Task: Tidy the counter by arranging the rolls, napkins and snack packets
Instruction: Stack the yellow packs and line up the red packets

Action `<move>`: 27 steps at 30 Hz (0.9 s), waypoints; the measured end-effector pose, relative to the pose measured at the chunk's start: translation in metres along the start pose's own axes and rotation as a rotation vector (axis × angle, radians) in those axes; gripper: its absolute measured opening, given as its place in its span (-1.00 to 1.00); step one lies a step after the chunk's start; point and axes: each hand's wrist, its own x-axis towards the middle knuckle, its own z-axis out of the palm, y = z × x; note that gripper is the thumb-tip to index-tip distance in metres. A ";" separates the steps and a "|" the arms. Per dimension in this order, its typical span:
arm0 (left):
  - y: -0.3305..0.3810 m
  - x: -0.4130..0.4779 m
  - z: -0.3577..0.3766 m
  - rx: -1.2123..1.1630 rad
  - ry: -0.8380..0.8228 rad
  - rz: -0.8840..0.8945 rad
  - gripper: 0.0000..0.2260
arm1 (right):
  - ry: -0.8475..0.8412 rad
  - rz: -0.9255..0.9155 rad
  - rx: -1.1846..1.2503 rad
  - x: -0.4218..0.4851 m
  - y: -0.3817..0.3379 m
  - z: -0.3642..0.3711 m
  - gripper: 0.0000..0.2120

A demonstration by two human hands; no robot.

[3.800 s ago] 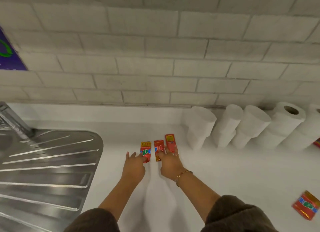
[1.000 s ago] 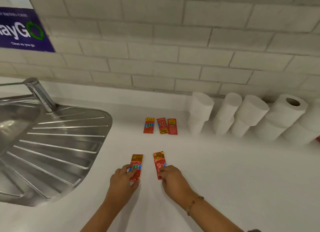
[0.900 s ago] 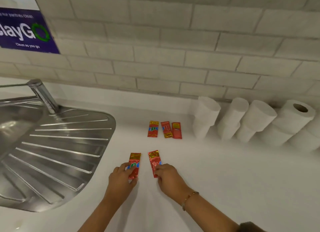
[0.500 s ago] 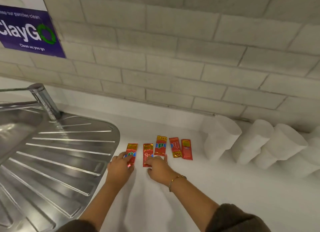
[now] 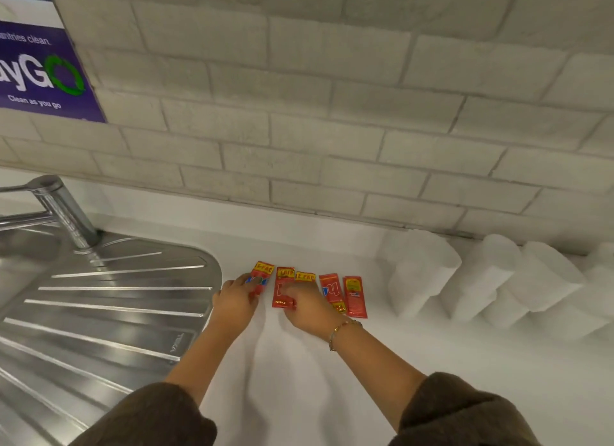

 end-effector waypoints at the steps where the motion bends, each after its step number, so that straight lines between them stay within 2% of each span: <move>1: 0.002 0.000 -0.004 -0.014 0.020 0.009 -0.63 | 0.041 -0.015 -0.002 -0.008 0.003 -0.008 -0.75; 4: 0.013 -0.005 -0.021 -0.078 0.068 0.071 -0.67 | 0.103 0.009 -0.011 -0.042 0.019 -0.038 -0.66; 9: 0.064 -0.030 -0.048 -0.240 0.045 0.309 -0.75 | 0.143 0.102 -0.010 -0.118 0.048 -0.098 -0.78; 14: 0.165 -0.068 -0.070 -0.329 -0.048 0.567 -0.76 | 0.272 0.220 -0.026 -0.213 0.074 -0.151 -0.77; 20: 0.288 -0.127 -0.056 -0.354 -0.099 0.769 -0.77 | 0.408 0.331 -0.031 -0.336 0.115 -0.191 -0.77; 27: 0.433 -0.229 0.001 -0.412 -0.197 0.881 -0.79 | 0.529 0.464 -0.010 -0.505 0.175 -0.215 -0.80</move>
